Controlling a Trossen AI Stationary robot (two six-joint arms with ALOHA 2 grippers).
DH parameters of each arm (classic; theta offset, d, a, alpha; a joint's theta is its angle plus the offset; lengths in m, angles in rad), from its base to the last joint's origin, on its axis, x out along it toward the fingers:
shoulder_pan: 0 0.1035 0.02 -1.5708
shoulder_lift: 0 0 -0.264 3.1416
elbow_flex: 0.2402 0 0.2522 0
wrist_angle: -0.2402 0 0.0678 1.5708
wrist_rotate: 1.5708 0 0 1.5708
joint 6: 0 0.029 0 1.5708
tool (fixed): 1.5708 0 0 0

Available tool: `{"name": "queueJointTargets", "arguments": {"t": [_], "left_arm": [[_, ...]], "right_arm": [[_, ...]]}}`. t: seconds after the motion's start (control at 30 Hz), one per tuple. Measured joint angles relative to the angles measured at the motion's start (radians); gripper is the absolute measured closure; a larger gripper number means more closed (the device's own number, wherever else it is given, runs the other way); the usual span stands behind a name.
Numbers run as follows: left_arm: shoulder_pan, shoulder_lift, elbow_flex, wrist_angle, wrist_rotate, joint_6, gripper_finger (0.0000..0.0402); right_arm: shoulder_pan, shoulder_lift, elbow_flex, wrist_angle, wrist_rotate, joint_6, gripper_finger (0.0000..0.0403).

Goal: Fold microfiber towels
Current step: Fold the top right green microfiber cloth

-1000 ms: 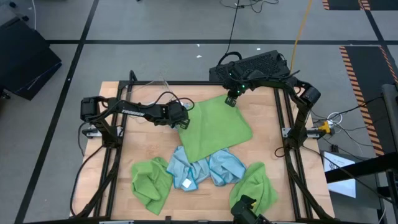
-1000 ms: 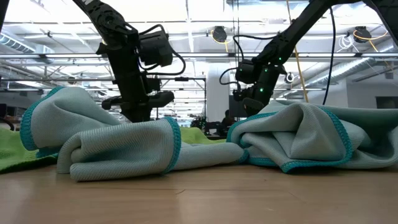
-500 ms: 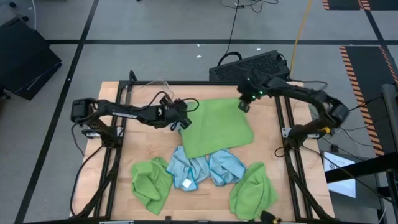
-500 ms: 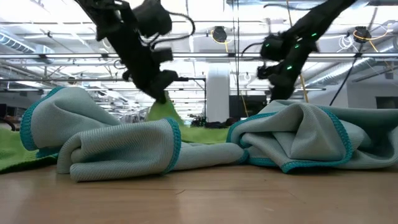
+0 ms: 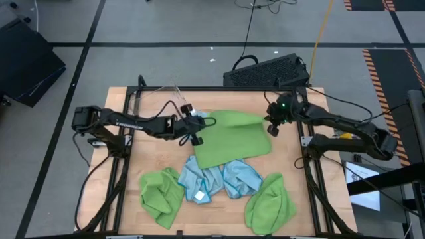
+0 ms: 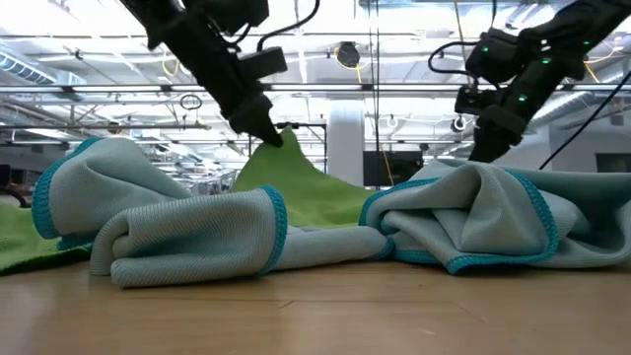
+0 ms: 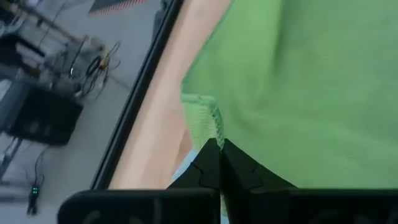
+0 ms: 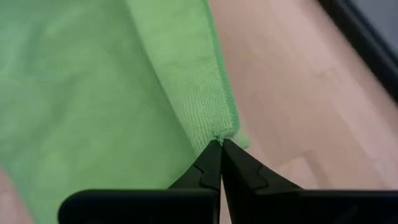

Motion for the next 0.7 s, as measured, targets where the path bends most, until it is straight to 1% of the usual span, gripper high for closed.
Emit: {"name": "queueJointTargets", "arguments": {"t": [0.2,0.3,0.33,0.4,0.43,0.5,0.6,0.67,0.7], "left_arm": [[-0.109,0.000,0.000,0.017,-0.014,0.080,0.0401],[-0.151,0.000,0.000,0.015,-0.101,0.093,0.0401],[-0.161,0.000,0.000,0.016,-0.142,0.102,0.0401],[-0.165,-0.009,0.000,0.012,-0.216,0.127,0.0401],[-0.158,-0.017,0.000,0.010,-0.235,0.140,0.0401],[-0.130,-0.033,0.000,0.015,-0.239,0.158,0.0401],[-0.063,-0.052,-0.001,0.009,-0.226,0.222,0.0401],[-0.004,-0.072,-0.001,0.057,-0.180,0.303,0.0401],[0.030,-0.083,-0.001,0.087,-0.129,0.338,0.0401]], "right_arm": [[0.074,-0.044,-0.011,0.032,0.003,0.071,0.0403],[0.106,-0.047,-0.010,0.067,0.007,0.099,0.0403],[0.116,-0.047,-0.010,0.076,0.029,0.103,0.0403],[0.131,-0.046,-0.010,0.096,0.105,0.102,0.0403],[0.134,-0.046,-0.010,0.111,0.149,0.102,0.0403],[0.136,-0.046,-0.006,0.118,0.206,0.112,0.0403],[0.136,-0.048,0.010,0.116,0.212,0.131,0.0403],[0.137,-0.054,0.023,0.099,0.213,0.137,0.0403],[0.137,-0.057,0.032,0.081,0.223,0.147,0.0403]]}}
